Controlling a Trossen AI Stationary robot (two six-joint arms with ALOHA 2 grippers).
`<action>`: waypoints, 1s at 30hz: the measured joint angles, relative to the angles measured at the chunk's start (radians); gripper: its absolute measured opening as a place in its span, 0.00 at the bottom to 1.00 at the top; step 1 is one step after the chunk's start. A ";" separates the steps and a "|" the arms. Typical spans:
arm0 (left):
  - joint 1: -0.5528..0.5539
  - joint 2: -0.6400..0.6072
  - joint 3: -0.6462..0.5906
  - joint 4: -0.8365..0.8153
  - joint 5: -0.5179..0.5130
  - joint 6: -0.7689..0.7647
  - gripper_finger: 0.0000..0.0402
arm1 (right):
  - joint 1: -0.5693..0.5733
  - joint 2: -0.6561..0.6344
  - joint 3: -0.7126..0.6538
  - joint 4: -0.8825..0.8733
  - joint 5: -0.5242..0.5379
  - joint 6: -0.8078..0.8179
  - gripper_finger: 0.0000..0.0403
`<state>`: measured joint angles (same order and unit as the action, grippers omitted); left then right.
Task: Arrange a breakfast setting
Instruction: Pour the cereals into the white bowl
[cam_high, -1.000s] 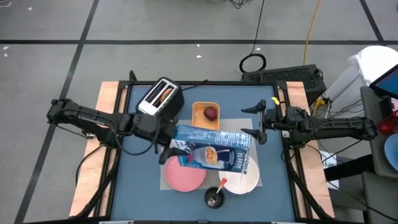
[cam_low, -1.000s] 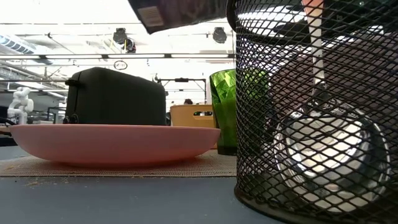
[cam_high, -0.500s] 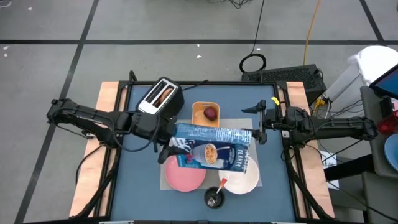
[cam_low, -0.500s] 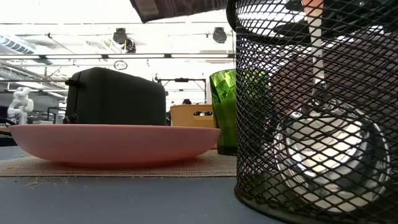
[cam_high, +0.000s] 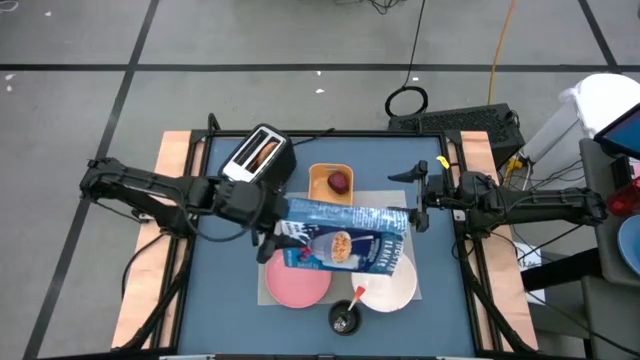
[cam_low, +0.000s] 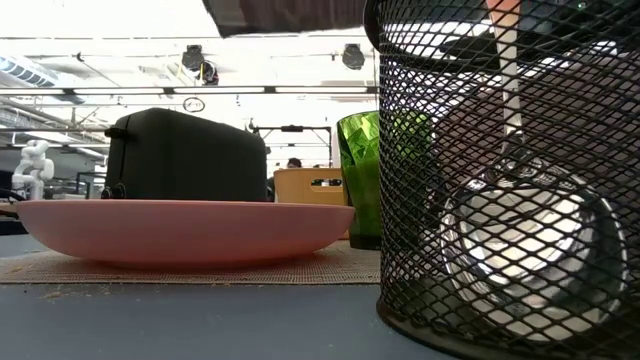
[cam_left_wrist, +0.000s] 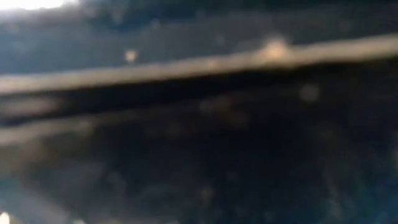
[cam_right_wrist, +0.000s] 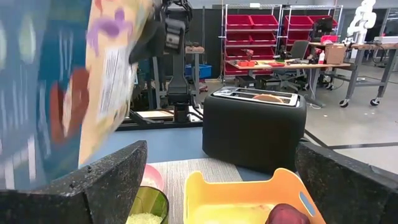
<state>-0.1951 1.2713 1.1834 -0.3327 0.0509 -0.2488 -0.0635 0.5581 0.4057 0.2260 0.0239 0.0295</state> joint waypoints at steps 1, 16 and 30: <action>0.000 0.001 0.000 -0.009 0.000 -0.006 0.67 | 0.000 0.003 0.000 0.000 0.000 0.000 0.98; 0.005 0.031 -0.001 0.001 0.000 -0.015 0.67 | 0.000 0.014 0.000 -0.007 0.000 0.000 0.98; 0.005 0.037 0.001 0.004 -0.010 -0.022 0.67 | 0.000 0.014 0.000 -0.015 0.000 0.000 0.98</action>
<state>-0.1902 1.3079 1.1839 -0.3287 0.0407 -0.2710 -0.0637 0.5724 0.4053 0.2111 0.0238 0.0292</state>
